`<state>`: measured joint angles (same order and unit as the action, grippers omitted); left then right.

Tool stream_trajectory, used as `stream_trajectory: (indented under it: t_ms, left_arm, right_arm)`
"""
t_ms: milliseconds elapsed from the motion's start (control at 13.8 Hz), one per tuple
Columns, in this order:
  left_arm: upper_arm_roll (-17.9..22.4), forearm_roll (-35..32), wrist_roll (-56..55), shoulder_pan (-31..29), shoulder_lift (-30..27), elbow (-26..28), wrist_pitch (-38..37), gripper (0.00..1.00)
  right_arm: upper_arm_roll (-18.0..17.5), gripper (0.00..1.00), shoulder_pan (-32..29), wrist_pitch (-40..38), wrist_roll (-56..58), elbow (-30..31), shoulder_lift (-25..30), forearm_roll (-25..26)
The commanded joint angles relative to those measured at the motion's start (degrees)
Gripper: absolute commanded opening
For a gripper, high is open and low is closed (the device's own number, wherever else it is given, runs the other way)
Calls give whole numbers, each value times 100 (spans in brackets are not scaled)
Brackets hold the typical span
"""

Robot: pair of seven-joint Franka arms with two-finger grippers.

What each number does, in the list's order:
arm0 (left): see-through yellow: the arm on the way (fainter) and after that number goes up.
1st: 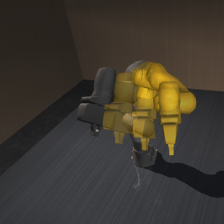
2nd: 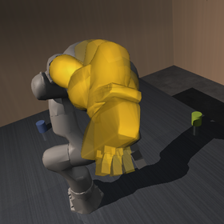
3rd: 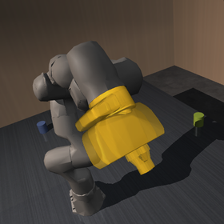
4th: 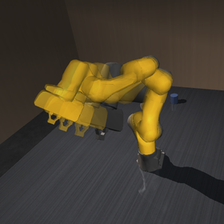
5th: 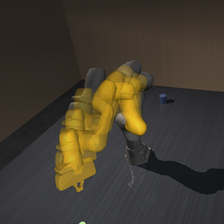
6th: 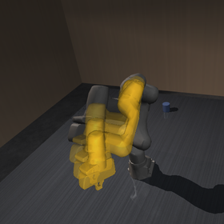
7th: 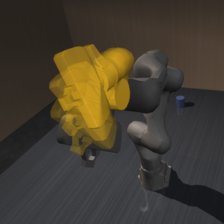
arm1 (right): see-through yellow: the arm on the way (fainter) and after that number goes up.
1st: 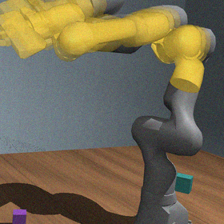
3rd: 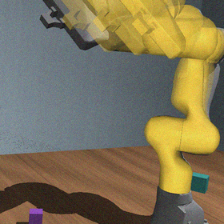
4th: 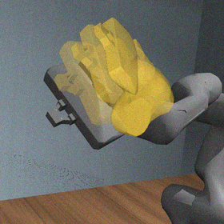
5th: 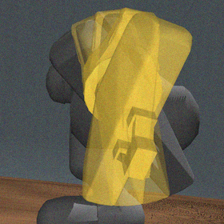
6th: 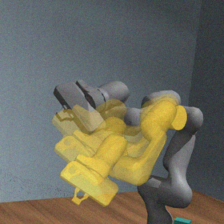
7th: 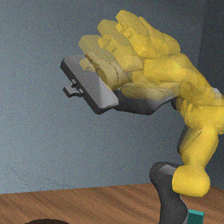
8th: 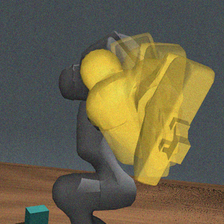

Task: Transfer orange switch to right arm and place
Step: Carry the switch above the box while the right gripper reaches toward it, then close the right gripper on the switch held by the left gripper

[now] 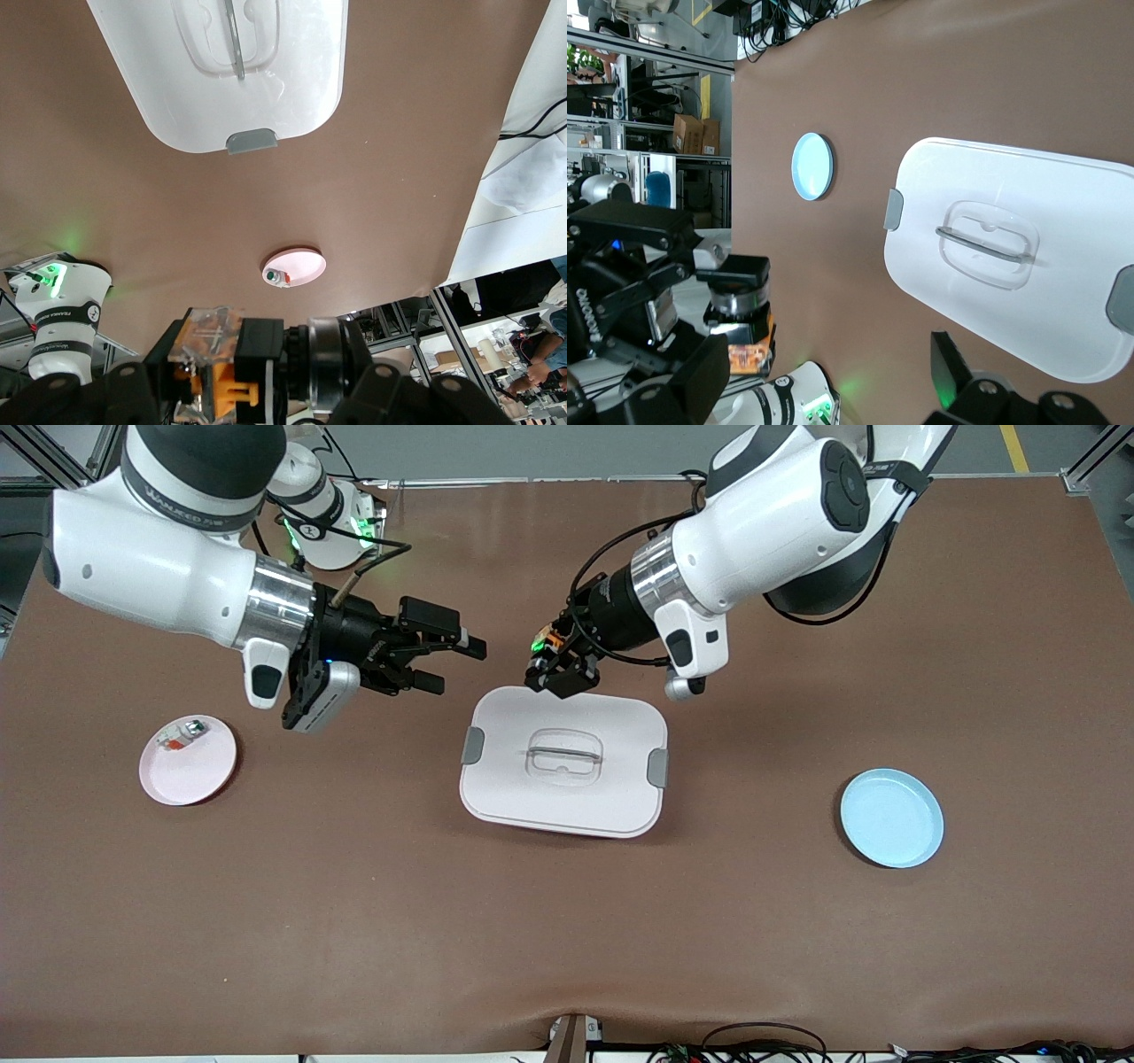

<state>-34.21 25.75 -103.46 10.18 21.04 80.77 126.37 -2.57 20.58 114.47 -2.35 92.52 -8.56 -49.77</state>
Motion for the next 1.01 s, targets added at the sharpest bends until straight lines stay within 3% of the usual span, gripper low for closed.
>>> stream_trajectory:
  t_ms: [0, 939]
  left_arm:
    - [11, 0, -86, 116, 67, -53, 361, 19]
    - [20, -17, -86, 336, 243, -44, 739, 20]
  right_arm:
    - [55, 100, 270, 417, -11, 415, 205, -348]
    - [63, 100, 702, 1359, -187, 733, 373, -464]
